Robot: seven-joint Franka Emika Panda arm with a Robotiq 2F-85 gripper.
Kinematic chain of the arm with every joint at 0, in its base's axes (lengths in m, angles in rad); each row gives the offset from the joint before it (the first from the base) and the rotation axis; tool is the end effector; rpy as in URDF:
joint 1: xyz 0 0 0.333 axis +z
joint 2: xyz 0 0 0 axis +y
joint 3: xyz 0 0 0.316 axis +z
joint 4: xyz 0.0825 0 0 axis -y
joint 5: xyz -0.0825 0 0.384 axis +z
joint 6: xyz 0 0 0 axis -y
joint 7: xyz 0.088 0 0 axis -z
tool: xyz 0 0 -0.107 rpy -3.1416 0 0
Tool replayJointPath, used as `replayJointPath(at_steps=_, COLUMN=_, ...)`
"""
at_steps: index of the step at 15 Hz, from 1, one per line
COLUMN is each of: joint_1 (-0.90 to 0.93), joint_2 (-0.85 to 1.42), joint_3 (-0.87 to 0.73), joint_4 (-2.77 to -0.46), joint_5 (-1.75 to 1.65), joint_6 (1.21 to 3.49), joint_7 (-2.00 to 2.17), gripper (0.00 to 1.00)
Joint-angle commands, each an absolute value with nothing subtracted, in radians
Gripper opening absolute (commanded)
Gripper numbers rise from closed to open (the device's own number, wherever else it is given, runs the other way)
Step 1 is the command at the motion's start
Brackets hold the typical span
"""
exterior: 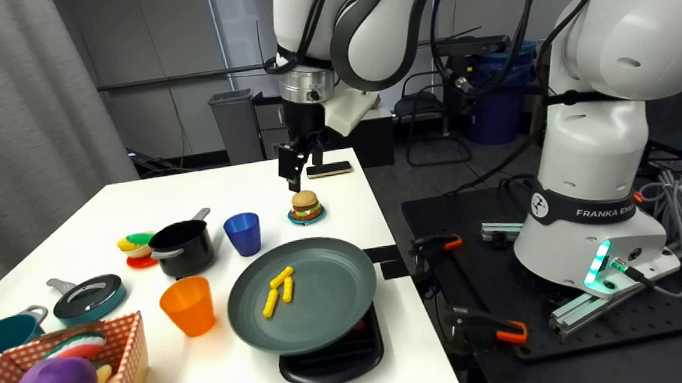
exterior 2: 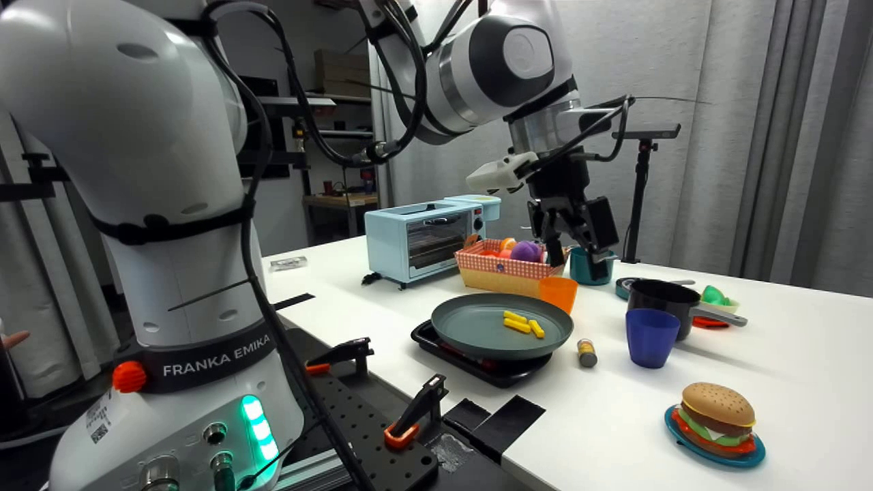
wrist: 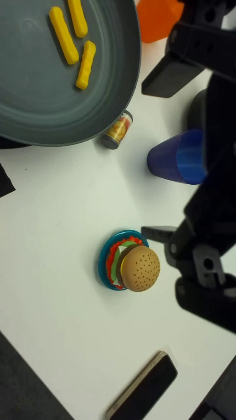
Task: Pour the contents in the cup on the tray
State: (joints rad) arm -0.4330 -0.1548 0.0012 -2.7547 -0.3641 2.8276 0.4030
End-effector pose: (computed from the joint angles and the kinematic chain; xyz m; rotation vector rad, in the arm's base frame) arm 0.3786 -0.1546 0.2854 2.8768 -0.7357 0.3315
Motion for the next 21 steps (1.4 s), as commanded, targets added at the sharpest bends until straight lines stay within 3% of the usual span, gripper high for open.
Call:
replayJointPath(at_steps=1, joint_1=-0.409, joint_2=-0.076, joint_3=-0.046, joint_4=-2.753, joint_5=-0.392, joint_6=2.910, joint_7=0.420, gripper=1.00)
replayJointPath(at_steps=18, joint_1=-0.350, joint_2=-0.052, joint_3=-0.097, joint_4=-2.752, joint_5=-0.365, joint_6=2.882, joint_7=0.400, gripper=1.00)
replayJointPath(at_steps=21, joint_1=-0.349, joint_2=-0.005, joint_3=-0.124, joint_4=-2.738, joint_5=-0.392, joint_6=2.977, joint_7=0.395, gripper=1.00)
